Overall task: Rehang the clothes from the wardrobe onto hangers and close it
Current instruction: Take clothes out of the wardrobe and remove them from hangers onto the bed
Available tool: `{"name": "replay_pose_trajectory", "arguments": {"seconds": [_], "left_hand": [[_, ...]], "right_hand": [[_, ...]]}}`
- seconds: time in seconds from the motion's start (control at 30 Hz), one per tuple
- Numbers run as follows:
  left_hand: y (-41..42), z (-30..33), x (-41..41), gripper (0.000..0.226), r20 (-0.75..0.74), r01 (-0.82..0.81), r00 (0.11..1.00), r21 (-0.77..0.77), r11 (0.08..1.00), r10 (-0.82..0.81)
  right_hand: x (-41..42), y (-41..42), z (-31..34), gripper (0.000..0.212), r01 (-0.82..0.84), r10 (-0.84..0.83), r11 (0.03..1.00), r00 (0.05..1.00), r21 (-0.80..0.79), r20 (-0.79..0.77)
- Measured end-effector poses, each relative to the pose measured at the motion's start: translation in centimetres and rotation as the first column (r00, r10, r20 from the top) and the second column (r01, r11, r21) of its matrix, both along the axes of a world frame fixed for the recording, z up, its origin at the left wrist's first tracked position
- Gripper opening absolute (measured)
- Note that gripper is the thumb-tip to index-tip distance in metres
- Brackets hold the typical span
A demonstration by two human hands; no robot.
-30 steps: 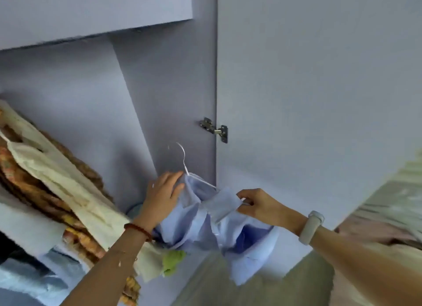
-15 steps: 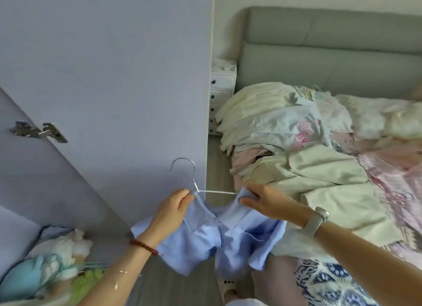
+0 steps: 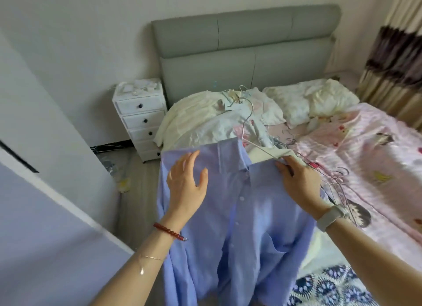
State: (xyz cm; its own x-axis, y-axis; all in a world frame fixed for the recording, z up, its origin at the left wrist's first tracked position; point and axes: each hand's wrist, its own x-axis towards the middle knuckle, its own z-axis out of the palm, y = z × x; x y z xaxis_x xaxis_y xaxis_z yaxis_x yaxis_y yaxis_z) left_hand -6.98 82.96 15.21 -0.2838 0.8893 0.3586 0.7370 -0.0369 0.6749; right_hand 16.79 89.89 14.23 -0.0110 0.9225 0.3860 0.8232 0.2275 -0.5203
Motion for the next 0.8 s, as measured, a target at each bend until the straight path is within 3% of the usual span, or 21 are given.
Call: {"name": "replay_pose_trajectory", "arguments": {"seconds": [0.17, 0.27, 0.37, 0.6, 0.73, 0.8], "left_hand": [[5.4, -1.1, -0.5, 0.061, 0.018, -0.079, 0.997, -0.108, 0.991, 0.081], [7.9, -0.9, -1.3, 0.067, 0.034, -0.159, 0.986, -0.075, 0.984, 0.162], [10.5, 0.2, -2.1, 0.069, 0.02, -0.219, 0.976, 0.021, 0.975, 0.219], [15.9, 1.6, -1.4, 0.073, -0.078, -0.064, 0.994, 0.113, 0.991, 0.074], [19.2, -1.1, -0.7, 0.103, -0.281, -0.001, 0.96, -0.053, 0.999, -0.014], [21.1, -2.5, -1.0, 0.108, -0.265, -0.061, 0.964, -0.102, 0.993, 0.032]], "right_hand": [[-2.9, 5.0, 0.1, 0.015, -0.125, 0.105, 0.99, 0.964, -0.067, -0.243], [-6.4, 7.3, 1.4, 0.035, -0.224, 0.191, 0.972, 0.928, -0.071, -0.32], [-9.7, 10.0, 3.0, 0.04, -0.284, 0.225, 0.956, 0.872, -0.076, -0.436], [-14.6, 17.2, 7.4, 0.039, -0.329, 0.156, 0.943, 0.578, -0.054, -0.801], [-16.2, 21.6, 9.2, 0.029, -0.33, 0.102, 0.941, 0.49, -0.076, -0.866], [-17.0, 23.5, 9.5, 0.029, -0.32, 0.074, 0.944, 0.452, -0.084, -0.889]]}}
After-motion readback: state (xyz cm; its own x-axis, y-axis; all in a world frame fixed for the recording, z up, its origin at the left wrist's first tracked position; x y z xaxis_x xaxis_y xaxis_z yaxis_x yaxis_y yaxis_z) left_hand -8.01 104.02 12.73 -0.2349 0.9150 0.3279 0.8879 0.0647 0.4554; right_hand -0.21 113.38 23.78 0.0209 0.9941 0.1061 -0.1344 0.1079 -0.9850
